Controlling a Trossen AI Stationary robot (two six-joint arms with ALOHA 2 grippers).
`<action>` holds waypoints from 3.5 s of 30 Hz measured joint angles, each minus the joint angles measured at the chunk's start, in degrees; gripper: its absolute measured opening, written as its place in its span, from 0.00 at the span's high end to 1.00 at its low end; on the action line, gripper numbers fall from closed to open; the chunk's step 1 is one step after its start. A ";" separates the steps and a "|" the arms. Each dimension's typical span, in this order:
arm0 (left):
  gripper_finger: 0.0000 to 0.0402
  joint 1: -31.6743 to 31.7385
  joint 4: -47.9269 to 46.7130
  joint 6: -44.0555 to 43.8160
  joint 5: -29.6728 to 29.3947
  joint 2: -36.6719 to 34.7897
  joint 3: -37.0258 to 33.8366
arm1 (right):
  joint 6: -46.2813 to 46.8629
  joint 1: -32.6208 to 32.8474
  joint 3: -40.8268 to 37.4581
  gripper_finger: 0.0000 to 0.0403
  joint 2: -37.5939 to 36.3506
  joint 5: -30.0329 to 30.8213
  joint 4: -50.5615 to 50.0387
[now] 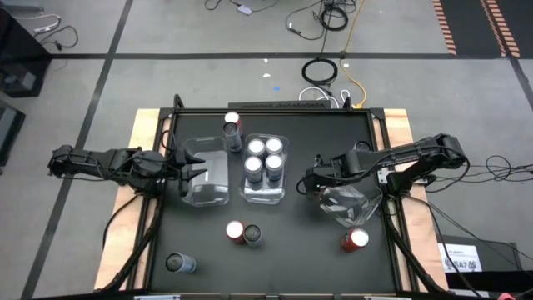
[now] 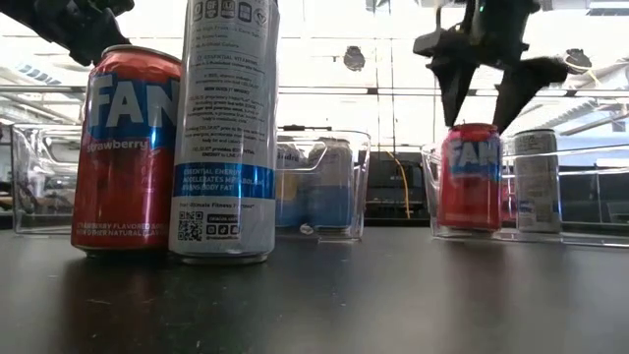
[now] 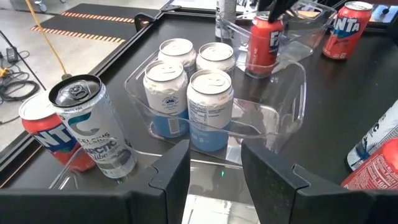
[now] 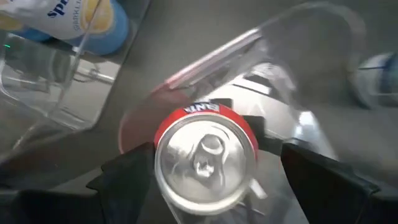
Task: Sort soda cans
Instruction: Put the top right red soda can into the right transparent bin, then adjust the right transparent bin
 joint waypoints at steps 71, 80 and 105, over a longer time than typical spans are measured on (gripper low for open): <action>0.61 -0.01 0.04 -1.49 0.00 0.00 0.00 | 11.37 23.60 -21.41 1.00 -11.23 -19.06 4.71; 0.61 -0.02 0.00 -1.49 0.00 0.00 0.00 | -1.02 19.35 -21.39 1.00 -11.21 -18.01 13.37; 0.61 -0.01 -0.02 -0.93 -0.68 0.00 0.00 | -34.56 13.44 12.32 0.98 -11.15 -10.65 -15.07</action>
